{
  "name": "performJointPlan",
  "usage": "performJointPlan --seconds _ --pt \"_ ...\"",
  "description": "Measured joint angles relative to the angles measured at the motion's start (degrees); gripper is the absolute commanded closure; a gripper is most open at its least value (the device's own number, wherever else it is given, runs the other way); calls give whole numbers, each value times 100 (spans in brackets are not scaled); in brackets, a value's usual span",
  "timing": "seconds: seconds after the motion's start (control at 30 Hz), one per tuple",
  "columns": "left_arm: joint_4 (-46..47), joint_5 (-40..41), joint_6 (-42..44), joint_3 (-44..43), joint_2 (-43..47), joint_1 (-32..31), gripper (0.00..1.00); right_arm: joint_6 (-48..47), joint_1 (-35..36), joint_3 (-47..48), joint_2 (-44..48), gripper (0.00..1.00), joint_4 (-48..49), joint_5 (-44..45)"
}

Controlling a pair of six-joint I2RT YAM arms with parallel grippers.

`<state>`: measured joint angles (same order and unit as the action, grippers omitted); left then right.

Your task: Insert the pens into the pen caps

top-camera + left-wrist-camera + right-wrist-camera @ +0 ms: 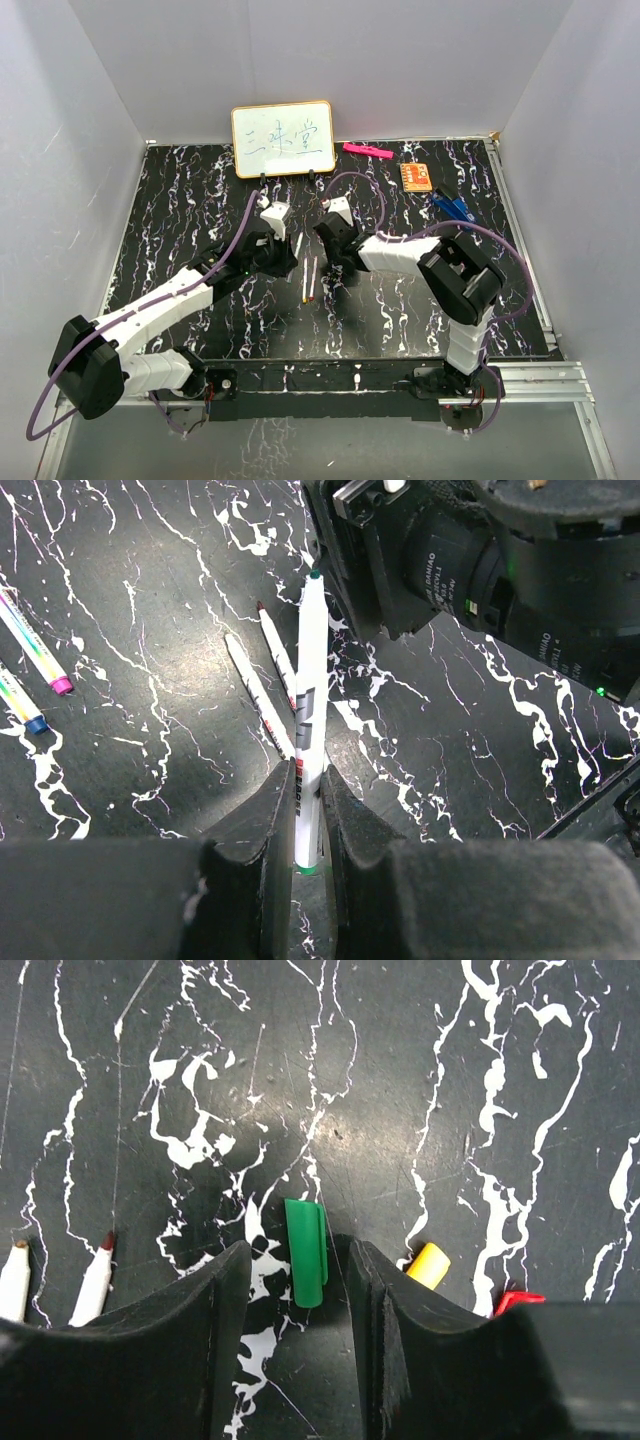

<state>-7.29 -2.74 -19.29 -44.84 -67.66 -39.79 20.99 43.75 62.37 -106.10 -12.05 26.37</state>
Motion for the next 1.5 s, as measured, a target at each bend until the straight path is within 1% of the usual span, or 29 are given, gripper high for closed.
performJointPlan --seconds 0.17,0.27,0.43,0.57,0.63,0.8,1.03,1.13,1.4,1.5 --pt "-2 2 -2 0 0 0 100 -13 -11 138 -111 59 17 -101" --pt "-2 13 -2 0 0 0 100 9 -87 243 -173 60 -17 -310" --pt "-11 35 -2 0 0 0 100 127 -409 376 -249 60 -55 -835" --pt "-33 61 -2 0 0 0 100 144 -562 525 -317 63 -199 -1003" --pt "-44 79 -2 0 0 0 100 142 -577 612 -367 64 -306 -1025" --pt "-50 149 -2 0 2 0 100 138 -584 717 -411 64 -452 -1097" --pt "-59 251 0 0 4 0 100 125 -595 713 -407 66 -466 -1143" --pt "-59 280 0 0 4 0 100 120 -595 710 -391 70 -520 -1156" --pt "-57 343 0 0 4 0 100 144 -546 560 -289 70 -573 -1172" --pt "-57 358 -2 0 4 0 100 149 -533 549 -284 73 -570 -1156"
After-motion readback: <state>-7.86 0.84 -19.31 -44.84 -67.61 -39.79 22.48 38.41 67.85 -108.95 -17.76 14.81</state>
